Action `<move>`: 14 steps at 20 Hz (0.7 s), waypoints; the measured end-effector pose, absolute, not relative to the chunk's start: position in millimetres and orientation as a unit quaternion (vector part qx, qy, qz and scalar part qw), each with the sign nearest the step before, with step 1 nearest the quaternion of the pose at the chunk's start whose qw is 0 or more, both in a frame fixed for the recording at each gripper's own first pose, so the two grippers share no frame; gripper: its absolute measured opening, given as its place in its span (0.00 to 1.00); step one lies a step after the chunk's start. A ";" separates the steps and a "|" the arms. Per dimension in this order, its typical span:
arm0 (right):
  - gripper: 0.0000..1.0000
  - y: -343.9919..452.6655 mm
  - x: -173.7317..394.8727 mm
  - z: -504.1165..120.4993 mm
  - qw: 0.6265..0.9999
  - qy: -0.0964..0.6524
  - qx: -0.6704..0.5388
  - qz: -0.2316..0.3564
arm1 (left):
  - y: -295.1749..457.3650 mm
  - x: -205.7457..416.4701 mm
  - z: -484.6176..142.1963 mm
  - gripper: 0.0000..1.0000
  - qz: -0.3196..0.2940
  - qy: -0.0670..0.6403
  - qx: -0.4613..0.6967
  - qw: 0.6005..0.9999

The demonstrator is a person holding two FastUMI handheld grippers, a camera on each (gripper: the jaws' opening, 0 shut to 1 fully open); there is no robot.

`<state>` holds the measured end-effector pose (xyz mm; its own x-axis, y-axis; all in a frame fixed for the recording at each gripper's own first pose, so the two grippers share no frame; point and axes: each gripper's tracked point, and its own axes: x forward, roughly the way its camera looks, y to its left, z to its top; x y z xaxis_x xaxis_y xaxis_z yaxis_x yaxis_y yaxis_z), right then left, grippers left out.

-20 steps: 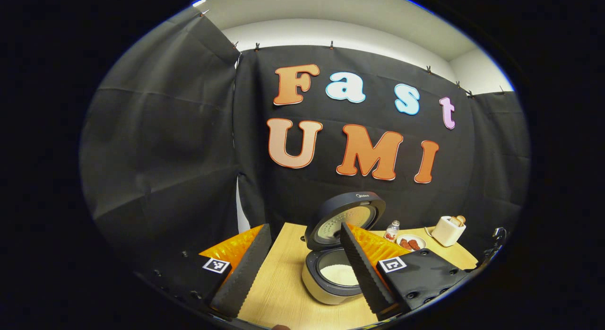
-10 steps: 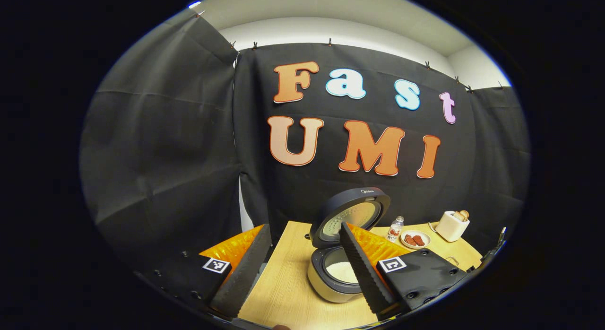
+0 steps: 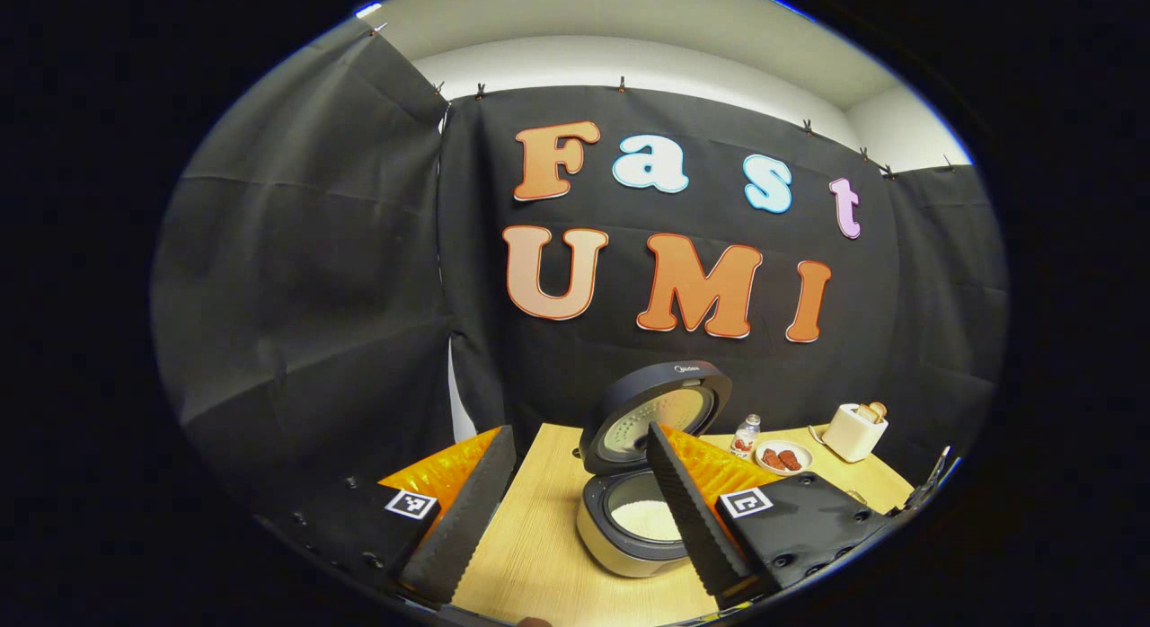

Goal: Close the left gripper, press the button to open the rice cooker; take a wooden spoon from the chopstick holder with the right hand, scoop a spoonful of rice and pour it into the rice cooker, then put the wooden spoon back into the chopstick holder.

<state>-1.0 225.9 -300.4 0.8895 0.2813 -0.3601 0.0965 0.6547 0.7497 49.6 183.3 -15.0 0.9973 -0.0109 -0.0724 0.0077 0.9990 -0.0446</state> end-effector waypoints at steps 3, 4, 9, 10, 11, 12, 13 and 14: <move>0.16 224.2 0.1 -305.2 0.863 0.237 0.445 0.045 | 180.9 49.4 -9.2 0.96 -0.002 0.031 -0.012 0.999; 0.16 227.3 -0.2 -304.0 0.862 0.237 0.445 0.048 | 179.6 49.6 -8.8 0.98 -0.001 0.030 -0.011 1.000; 0.17 237.0 7.1 -301.0 0.834 0.248 0.489 0.065 | 170.7 52.4 -11.2 0.97 -0.004 0.032 -0.013 0.999; 0.17 236.8 9.6 -300.3 0.822 0.248 0.508 0.063 | 170.7 53.2 -10.7 0.98 -0.003 0.032 -0.014 0.999; 0.16 235.7 10.6 -301.9 0.815 0.248 0.521 0.060 | 169.5 53.3 -9.8 0.99 -0.003 0.031 -0.015 0.999; 0.16 235.4 9.5 -302.7 0.810 0.249 0.527 0.058 | 171.1 53.4 -8.2 1.00 -0.003 0.030 -0.015 0.999; 0.16 232.6 8.8 -301.7 0.805 0.250 0.535 0.058 | 171.3 53.3 -6.3 1.00 -0.002 0.028 -0.015 0.999; 0.16 228.6 8.6 -299.6 0.798 0.248 0.546 0.057 | 170.9 52.3 -5.9 1.00 -0.001 0.026 -0.015 1.000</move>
